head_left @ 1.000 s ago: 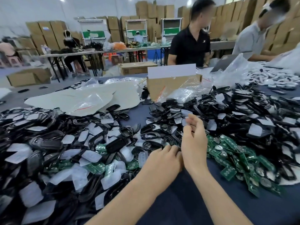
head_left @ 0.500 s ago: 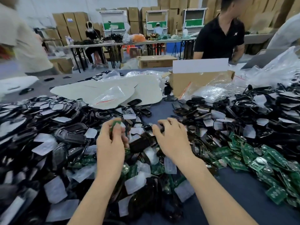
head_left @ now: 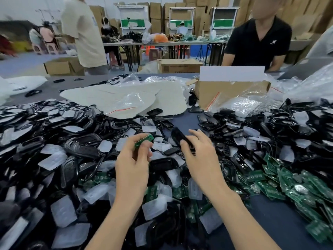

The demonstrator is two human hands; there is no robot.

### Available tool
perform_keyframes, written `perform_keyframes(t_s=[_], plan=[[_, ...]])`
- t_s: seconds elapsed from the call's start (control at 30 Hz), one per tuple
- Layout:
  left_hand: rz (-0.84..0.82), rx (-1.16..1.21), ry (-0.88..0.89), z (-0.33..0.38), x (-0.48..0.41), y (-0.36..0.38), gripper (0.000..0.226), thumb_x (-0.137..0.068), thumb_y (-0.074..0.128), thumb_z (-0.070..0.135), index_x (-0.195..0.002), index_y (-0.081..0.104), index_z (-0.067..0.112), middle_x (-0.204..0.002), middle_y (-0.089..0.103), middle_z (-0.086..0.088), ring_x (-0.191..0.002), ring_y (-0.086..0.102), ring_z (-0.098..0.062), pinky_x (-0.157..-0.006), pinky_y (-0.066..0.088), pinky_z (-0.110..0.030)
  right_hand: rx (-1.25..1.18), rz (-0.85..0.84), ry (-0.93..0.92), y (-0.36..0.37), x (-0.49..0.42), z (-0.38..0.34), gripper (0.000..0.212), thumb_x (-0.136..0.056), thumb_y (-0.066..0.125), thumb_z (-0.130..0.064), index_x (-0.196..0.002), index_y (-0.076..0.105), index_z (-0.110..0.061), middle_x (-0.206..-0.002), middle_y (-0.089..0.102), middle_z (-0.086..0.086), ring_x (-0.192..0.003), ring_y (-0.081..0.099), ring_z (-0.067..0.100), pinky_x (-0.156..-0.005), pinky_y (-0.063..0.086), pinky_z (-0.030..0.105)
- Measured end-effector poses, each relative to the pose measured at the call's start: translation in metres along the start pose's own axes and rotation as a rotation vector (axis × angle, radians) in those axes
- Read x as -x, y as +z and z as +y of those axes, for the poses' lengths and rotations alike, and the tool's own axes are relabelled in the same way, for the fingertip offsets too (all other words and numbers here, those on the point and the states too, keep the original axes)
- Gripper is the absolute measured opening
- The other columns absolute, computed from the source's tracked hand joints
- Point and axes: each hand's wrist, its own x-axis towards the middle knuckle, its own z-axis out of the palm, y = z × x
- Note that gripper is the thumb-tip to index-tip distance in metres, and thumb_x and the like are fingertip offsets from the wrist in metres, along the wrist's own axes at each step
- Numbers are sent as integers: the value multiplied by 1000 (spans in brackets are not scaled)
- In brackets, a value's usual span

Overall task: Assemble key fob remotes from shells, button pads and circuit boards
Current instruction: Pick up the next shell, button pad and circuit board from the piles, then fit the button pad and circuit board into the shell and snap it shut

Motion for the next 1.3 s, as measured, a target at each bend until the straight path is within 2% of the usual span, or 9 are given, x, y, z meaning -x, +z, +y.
perform_keyframes(t_s=[0.07,0.13,0.33,0.47,0.63,0.8,0.9,1.17,1.3], plan=[[-8,18,2,1,1,1,27,-103,51,21,-97,62,44,-86,70,8,-74,64,-11,-68,54,-22,-259,46,78,-6,0,-7,24,-105,50,-35,-114,70,-26,-110,68,-15,-102,64,8,-89,55,36],[-14,45,-3,2,2,2,22,-104,49,20,-105,60,39,-91,71,12,-75,65,-6,-71,53,-18,-598,17,209,-10,-2,-12,22,-105,52,-31,-97,72,-28,-87,74,-12,-77,68,6,-70,57,28],[-39,86,19,6,6,5,8,-101,55,27,-102,56,34,-93,74,7,-76,66,-11,-72,53,-23,-1186,-120,463,-14,-6,-12,14,-101,58,-12,-112,68,-12,-98,78,10,-79,74,17,-65,57,23],[-89,90,30,10,9,6,8,-95,56,39,-93,58,47,-89,73,1,-75,65,-14,-71,55,-33,-1089,-170,413,-15,-2,-7,19,-100,60,-7,-116,64,-16,-94,76,7,-77,69,15,-65,55,22],[-141,136,5,9,12,12,7,-90,55,44,-95,59,45,-94,75,5,-73,66,-11,-66,55,-25,-805,-200,226,-18,2,-14,22,-103,55,-11,-112,68,-26,-85,75,-11,-75,65,0,-68,51,16],[-131,165,-4,8,14,14,13,-97,58,29,-95,61,41,-90,75,6,-71,67,-8,-65,54,-21,-473,-111,27,-18,10,-23,21,-98,65,-23,-94,68,-44,-100,66,-14,-101,57,-9,-82,40,3],[-120,190,-2,12,14,13,10,-91,59,35,-90,62,44,-89,74,2,-72,66,-10,-62,54,-22,-318,1,-45,-22,10,-20,17,-91,72,-29,-94,71,-46,-102,53,-15,-109,49,-1,-86,40,9],[-119,166,-19,9,15,16,17,-93,66,23,-91,70,40,-88,71,12,-72,64,-3,-61,53,-18,-568,68,94,-29,9,-18,23,-87,78,-18,-83,70,-39,-93,68,-11,-93,64,3,-79,49,17],[-107,124,-29,8,17,17,20,-96,61,23,-97,72,40,-82,70,11,-73,68,-13,-63,52,-16,-641,123,152,-31,9,-18,18,-88,78,-20,-85,71,-36,-90,69,-12,-85,64,3,-71,49,13]])
